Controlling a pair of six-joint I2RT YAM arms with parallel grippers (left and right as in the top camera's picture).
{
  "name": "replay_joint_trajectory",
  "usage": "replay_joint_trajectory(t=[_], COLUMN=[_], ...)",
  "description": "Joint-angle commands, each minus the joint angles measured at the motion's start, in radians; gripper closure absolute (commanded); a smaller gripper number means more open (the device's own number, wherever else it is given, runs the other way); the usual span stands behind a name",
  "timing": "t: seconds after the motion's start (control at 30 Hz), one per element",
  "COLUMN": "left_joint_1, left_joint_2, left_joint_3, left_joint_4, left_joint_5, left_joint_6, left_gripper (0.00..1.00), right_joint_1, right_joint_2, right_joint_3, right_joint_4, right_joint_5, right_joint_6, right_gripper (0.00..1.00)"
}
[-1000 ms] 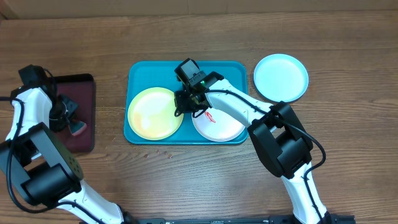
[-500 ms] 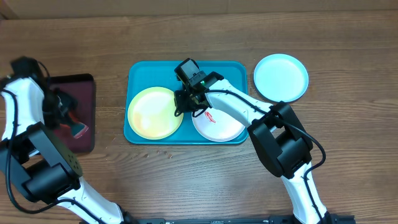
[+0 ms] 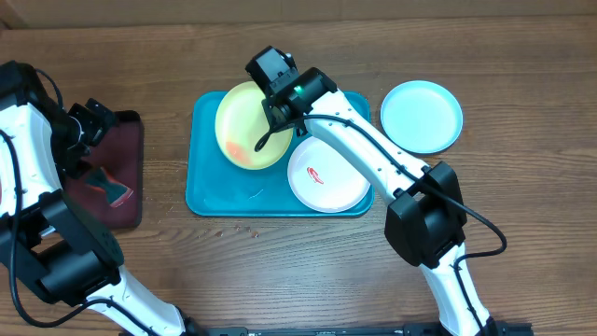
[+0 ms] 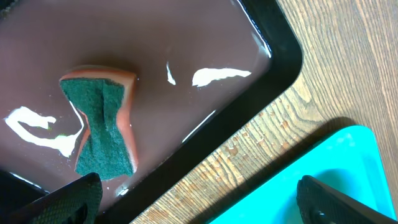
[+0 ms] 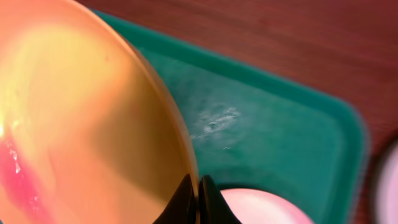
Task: Clean dirty plates on tray and stack at the side
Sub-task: 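Lift the yellow plate with the right gripper onto the pale blue plate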
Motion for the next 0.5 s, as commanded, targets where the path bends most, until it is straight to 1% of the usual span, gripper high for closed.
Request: replay_joint_trajectory(t=[0.0,0.03,0.07,0.1,0.3,0.47], left_joint_1=[-0.002,-0.002,-0.002,-0.002,-0.002,-0.002], left_joint_2=[-0.008,-0.008,-0.008,-0.008,-0.008,-0.008], left_joint_3=[0.011,0.011,0.011,0.011,0.011,0.011], left_joint_4=[0.003,0.003,0.003,0.003,0.003,0.003], left_joint_5=[0.019,0.019,0.019,0.019,0.019,0.019], left_joint_6=[-0.006,-0.006,-0.006,-0.006,-0.006,-0.006], left_gripper=[0.00,0.00,0.00,0.00,0.00,0.00], right_joint_1=[0.040,0.047,0.064,0.077,0.163,0.233], right_joint_2=[-0.010,-0.010,-0.010,-0.010,-0.010,-0.010], right_joint_3=[0.093,0.103,0.119,0.122,0.123,0.123], right_joint_4=[-0.048,-0.059,-0.077,-0.084,-0.100,-0.042], right_joint_5=[0.326,0.367,0.463,0.515,0.636,0.871], right_joint_6=[-0.050,-0.049,-0.050,-0.061,-0.244,-0.370], right_gripper=[0.96,0.96,0.96,0.96,0.96,0.96])
